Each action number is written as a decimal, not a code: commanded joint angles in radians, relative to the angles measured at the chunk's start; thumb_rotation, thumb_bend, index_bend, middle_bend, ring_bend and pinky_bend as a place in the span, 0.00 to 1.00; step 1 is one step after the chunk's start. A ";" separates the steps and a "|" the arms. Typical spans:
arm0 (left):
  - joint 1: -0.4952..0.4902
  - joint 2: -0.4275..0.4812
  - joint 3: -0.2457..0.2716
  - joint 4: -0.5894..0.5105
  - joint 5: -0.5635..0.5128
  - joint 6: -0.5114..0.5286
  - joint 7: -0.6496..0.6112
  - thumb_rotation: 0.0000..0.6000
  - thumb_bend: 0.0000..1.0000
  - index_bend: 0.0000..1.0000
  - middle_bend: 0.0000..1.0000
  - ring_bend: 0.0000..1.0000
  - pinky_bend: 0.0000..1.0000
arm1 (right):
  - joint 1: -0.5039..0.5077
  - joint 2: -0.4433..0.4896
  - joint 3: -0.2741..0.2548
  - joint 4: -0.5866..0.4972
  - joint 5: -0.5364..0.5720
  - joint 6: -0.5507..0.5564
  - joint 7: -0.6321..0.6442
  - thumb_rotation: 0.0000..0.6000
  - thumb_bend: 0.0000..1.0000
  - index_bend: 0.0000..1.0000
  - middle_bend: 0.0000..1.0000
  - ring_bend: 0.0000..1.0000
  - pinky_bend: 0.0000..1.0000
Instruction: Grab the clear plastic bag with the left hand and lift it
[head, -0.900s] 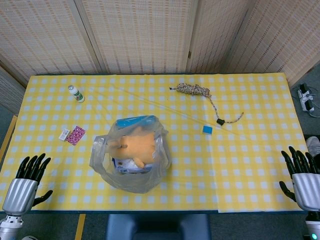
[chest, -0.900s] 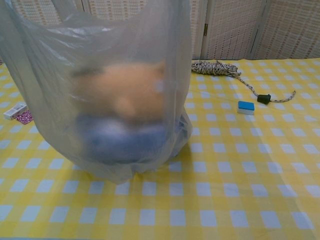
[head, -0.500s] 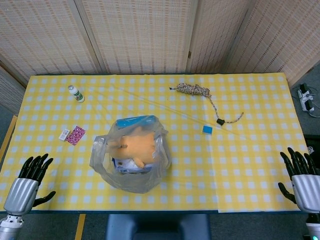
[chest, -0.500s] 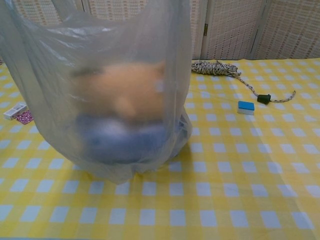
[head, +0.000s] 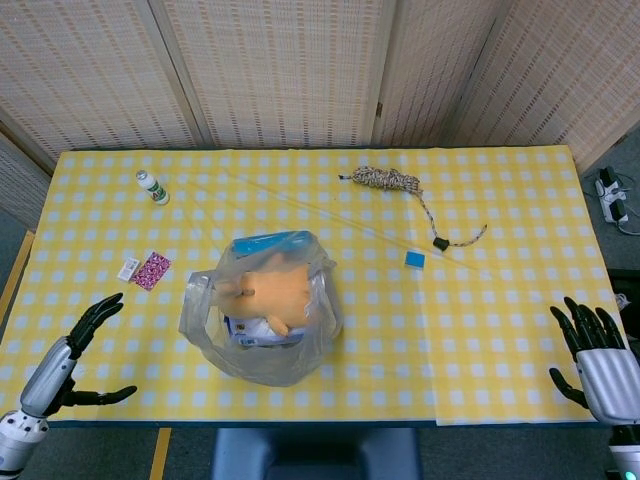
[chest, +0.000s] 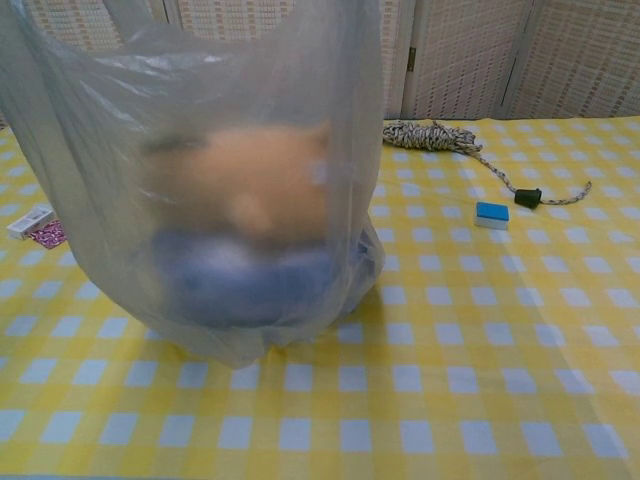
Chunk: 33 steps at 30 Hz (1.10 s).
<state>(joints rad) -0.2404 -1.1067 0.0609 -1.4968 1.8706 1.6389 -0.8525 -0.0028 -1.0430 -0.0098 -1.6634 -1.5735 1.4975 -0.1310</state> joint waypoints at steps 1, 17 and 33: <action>-0.099 0.053 0.006 -0.022 0.069 0.009 -0.187 1.00 0.07 0.00 0.01 0.00 0.01 | 0.001 0.003 0.001 0.001 0.003 -0.002 0.007 1.00 0.33 0.00 0.00 0.00 0.00; -0.279 0.065 0.031 -0.012 0.099 -0.082 -0.457 1.00 0.06 0.00 0.00 0.00 0.00 | 0.003 0.018 0.001 0.009 0.004 -0.003 0.059 1.00 0.33 0.00 0.00 0.00 0.00; -0.369 -0.002 0.018 -0.010 0.054 -0.160 -0.415 1.00 0.05 0.02 0.00 0.00 0.00 | 0.008 0.022 0.004 0.013 0.021 -0.017 0.074 1.00 0.33 0.00 0.00 0.00 0.00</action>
<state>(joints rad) -0.6058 -1.1063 0.0814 -1.5057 1.9285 1.4833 -1.2704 0.0050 -1.0205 -0.0064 -1.6507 -1.5538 1.4815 -0.0573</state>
